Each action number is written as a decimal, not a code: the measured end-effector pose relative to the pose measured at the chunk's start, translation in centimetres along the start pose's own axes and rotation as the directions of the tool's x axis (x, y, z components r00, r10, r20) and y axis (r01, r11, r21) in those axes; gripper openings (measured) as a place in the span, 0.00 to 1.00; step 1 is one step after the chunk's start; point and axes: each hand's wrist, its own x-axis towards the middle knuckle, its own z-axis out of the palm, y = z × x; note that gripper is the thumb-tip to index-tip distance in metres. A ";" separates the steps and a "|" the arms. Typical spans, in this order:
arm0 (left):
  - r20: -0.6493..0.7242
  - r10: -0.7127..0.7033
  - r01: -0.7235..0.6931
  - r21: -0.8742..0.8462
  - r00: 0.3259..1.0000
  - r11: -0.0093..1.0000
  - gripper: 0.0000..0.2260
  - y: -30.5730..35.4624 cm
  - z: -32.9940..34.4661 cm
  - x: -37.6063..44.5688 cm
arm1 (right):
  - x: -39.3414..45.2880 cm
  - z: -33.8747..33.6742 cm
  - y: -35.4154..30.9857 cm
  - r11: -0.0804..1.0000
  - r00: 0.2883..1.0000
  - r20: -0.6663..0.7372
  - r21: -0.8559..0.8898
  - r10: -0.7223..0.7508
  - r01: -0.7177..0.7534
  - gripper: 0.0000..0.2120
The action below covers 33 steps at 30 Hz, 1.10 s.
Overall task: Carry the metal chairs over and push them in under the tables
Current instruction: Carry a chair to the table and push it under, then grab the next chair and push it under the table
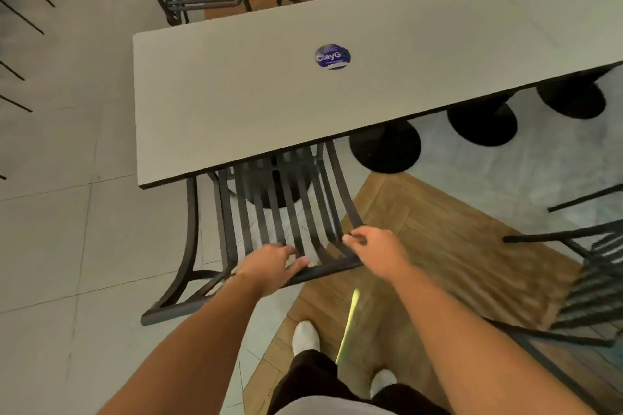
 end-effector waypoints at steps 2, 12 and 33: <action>-0.009 0.060 -0.059 0.037 0.998 0.998 0.26 2.9 -0.3 1.6 | -0.6 -2.9 2.5 0.999 0.991 -0.129 0.027 0.026 -0.023 0.19; -0.044 0.263 -0.261 0.053 0.964 0.964 0.20 26.4 1.4 6.5 | -8.2 -17.4 21.2 0.941 0.857 -0.393 0.072 0.332 -0.332 0.18; 0.331 0.631 -0.712 0.345 0.702 0.611 0.19 66.0 8.4 13.6 | -17.2 -29.2 51.1 0.678 0.592 -0.355 0.526 0.724 -0.513 0.21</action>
